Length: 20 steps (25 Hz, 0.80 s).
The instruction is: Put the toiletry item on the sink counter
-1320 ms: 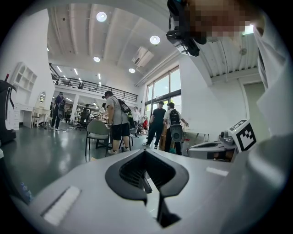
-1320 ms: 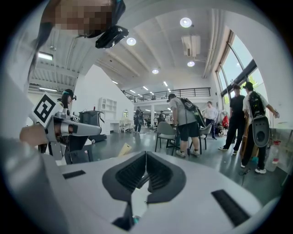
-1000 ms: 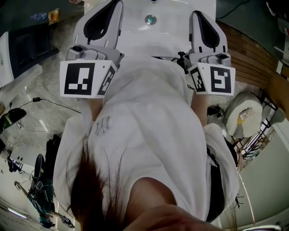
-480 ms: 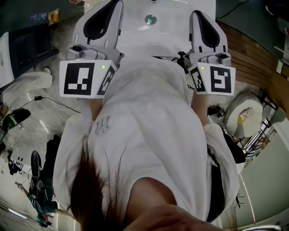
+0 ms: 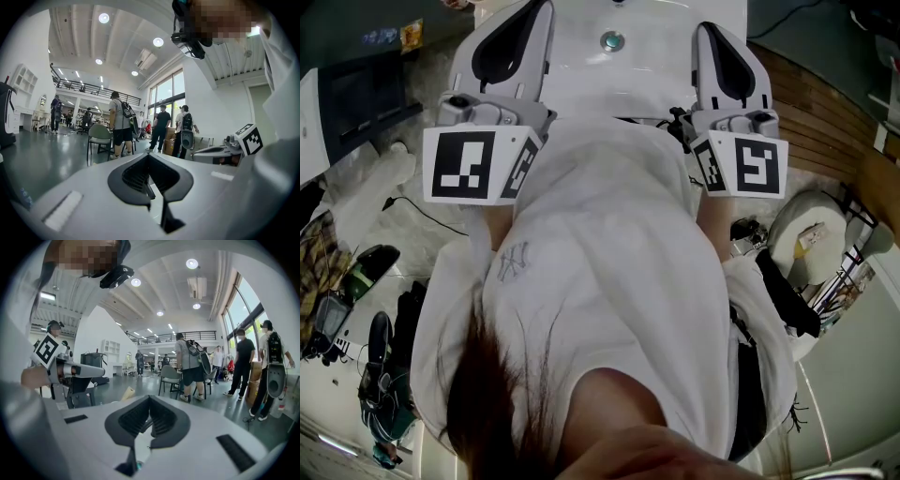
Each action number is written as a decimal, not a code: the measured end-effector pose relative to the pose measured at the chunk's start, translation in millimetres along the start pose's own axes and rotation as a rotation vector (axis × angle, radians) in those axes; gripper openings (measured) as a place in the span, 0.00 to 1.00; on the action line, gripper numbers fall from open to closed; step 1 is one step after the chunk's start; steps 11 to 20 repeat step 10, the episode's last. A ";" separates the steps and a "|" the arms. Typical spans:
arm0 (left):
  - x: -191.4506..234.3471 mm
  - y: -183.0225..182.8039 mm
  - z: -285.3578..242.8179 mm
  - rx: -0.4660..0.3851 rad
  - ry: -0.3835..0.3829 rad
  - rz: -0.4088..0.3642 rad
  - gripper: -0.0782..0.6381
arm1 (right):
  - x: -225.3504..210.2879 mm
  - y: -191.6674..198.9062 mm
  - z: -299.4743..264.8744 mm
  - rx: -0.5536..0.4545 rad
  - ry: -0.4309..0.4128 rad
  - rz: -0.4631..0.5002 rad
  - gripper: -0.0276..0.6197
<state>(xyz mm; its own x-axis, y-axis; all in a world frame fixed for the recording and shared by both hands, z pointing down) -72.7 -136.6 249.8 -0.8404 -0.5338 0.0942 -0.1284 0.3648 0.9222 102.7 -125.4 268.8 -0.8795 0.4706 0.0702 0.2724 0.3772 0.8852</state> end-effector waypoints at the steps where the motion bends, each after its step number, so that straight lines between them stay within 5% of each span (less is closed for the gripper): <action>1: 0.1 1.1 -1.7 0.001 0.000 0.001 0.12 | -0.9 1.3 -1.1 0.001 0.000 0.000 0.06; 20: 4.9 0.8 0.8 -0.002 -0.002 0.004 0.12 | 2.9 -1.0 -2.4 0.001 0.001 0.001 0.06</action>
Point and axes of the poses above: the fingertips, and each gripper's own axes: z backward along the fingers, x to its left, y out of its underside, the point moved 2 cm from there along z, backward along the fingers, and after that the axes turned 15 degrees about x, right-handed, at the moved point
